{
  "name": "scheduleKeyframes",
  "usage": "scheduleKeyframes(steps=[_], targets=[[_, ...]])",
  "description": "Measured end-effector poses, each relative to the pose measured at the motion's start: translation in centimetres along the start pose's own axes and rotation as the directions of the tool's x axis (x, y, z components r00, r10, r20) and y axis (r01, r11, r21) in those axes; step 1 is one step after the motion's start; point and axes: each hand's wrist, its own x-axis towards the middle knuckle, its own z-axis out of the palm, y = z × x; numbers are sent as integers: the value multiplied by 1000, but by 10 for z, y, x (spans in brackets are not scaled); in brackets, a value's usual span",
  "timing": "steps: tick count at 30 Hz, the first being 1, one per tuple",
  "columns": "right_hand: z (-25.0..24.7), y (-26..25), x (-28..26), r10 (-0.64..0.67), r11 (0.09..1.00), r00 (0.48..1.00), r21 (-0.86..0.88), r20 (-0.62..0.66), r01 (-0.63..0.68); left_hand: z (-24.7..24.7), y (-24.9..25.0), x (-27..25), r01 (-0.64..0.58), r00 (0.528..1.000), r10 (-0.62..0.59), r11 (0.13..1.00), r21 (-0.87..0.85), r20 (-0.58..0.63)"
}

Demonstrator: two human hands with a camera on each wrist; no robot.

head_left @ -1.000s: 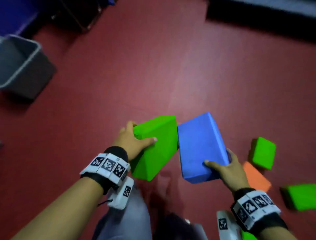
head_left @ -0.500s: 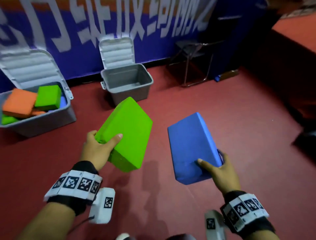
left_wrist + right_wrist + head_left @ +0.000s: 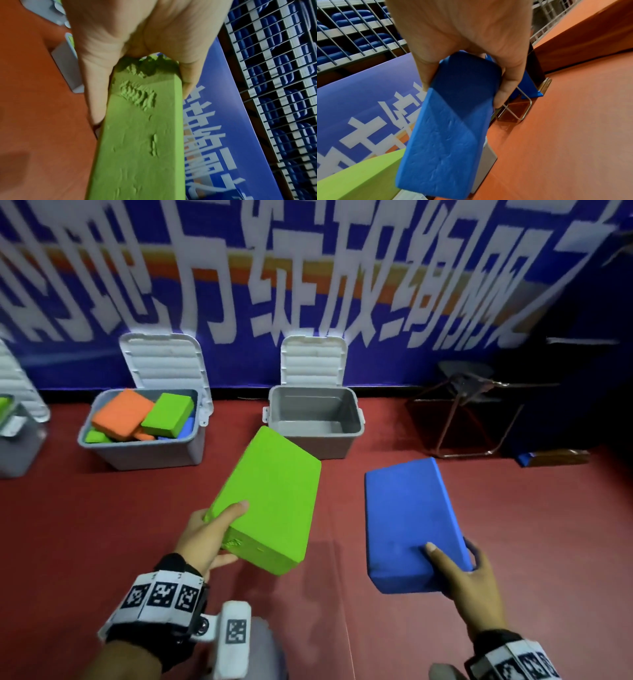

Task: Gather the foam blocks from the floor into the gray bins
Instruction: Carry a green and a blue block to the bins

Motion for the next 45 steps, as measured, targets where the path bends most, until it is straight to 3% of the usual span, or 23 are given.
scheduleKeyframes(steps=[4, 8, 12, 15, 24, 30, 34, 38, 45], targets=[[53, -33, 79, -41, 998, 995, 57, 91, 36, 2, 33, 39, -44, 989, 33, 996, -71, -145], [124, -50, 157, 2, 995, 992, 103, 124, -15, 1, 53, 119, -16, 971, -12, 993, -115, -238], [181, -65, 225, 120, 981, 981, 134, 152, -141, -3, 77, 214, 101, 966, -131, 985, -141, -223], [208, -81, 271, 191, 974, 975, 103, 110, -202, 12, 101, 275, 124, 961, -153, 983, -136, -230], [255, -140, 428, 292, 952, 951, 61, 100, -299, 122, 159, 430, 200, 950, -221, 973, -116, -218], [308, -155, 581, 318, 948, 927, -78, 197, -308, 197, 193, 550, 228, 942, -196, 970, 89, -271], [357, -160, 666, 246, 953, 944, -233, 218, -194, 236, 212, 624, 254, 929, -157, 929, 270, -336], [416, -163, 729, 225, 923, 945, -362, 237, -130, 252, 214, 692, 279, 931, -137, 866, 415, -339], [526, -120, 807, 234, 841, 939, -536, 252, -66, 256, 168, 814, 356, 925, -189, 738, 574, -331]])
